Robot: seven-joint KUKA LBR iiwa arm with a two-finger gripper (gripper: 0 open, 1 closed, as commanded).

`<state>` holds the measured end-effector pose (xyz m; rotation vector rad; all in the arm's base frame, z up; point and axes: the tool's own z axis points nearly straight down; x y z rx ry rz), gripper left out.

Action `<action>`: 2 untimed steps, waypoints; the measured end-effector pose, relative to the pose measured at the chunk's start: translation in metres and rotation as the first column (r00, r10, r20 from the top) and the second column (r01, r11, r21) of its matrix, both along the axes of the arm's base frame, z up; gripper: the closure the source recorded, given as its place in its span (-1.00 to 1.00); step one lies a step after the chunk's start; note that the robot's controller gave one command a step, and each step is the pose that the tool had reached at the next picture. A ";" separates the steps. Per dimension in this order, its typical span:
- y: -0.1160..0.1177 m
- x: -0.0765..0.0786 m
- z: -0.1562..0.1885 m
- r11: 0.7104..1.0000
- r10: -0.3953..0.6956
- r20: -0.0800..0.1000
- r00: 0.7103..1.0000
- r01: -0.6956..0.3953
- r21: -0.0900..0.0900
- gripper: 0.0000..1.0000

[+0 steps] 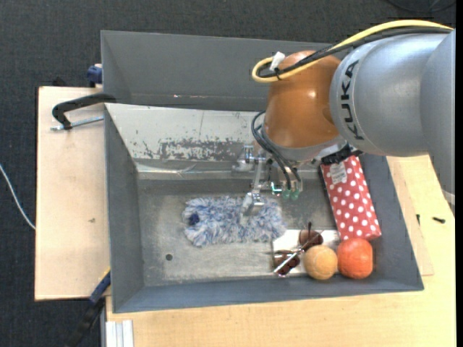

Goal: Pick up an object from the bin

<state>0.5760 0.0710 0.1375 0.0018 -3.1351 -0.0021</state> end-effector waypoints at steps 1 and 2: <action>0.000 0.001 0.004 1.000 -0.001 0.006 1.000 0.001 0.000 -1.00; 0.035 -0.004 -0.059 0.983 0.185 -0.009 0.983 -0.185 -0.004 1.00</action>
Offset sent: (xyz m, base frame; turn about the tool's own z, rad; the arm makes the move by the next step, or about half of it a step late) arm -0.0049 0.0366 -0.0675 -0.1866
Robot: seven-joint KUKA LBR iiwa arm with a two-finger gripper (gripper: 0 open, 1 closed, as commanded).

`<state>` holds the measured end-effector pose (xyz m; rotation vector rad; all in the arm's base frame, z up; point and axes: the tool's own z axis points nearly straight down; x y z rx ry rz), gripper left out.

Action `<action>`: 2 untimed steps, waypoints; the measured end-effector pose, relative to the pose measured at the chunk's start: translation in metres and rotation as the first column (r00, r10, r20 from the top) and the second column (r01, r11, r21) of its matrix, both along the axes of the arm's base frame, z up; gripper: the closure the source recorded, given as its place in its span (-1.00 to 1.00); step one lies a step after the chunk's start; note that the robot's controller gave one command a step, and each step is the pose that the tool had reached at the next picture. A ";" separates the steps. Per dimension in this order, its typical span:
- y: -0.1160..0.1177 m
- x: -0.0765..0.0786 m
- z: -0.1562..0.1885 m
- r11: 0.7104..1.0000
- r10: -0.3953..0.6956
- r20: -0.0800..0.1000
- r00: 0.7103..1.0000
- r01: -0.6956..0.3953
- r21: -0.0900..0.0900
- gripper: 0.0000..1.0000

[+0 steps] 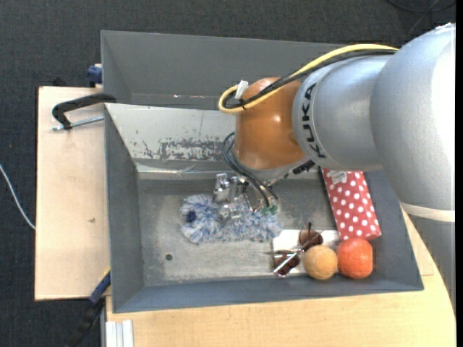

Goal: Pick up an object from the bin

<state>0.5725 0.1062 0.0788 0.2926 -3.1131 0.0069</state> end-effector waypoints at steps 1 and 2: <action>0.000 0.000 0.000 1.000 0.000 0.000 1.000 0.000 0.000 1.00; 0.022 -0.024 0.166 0.999 0.037 0.025 0.999 -0.037 0.009 1.00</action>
Offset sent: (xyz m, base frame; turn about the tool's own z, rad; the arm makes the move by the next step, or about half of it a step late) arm -0.0259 0.0203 0.1621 -0.0367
